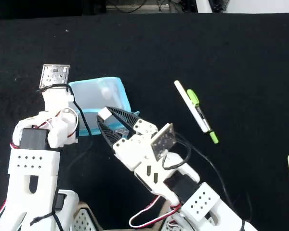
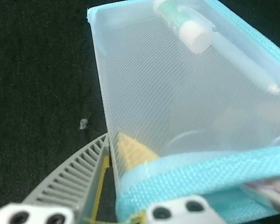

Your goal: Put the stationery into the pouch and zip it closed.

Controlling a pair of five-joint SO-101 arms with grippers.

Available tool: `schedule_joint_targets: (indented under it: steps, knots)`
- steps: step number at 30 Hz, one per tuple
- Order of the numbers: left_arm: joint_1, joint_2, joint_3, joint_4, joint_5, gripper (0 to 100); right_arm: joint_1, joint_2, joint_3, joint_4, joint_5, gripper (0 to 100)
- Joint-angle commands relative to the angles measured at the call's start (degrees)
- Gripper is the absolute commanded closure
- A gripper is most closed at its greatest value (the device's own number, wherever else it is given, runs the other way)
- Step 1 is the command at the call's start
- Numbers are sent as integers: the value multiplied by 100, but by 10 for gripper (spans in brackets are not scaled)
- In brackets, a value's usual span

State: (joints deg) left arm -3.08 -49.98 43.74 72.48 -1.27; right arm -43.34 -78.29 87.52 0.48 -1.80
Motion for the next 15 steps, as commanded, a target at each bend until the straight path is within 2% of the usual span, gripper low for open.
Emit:
schedule_joint_targets:
  steps: [1,15]
  knots:
    - [48,26,-48,132,79,970,-26,-127,84,-149,0,987]
    - [40,26,-48,132,79,970,0,-127,145,-79,0,987]
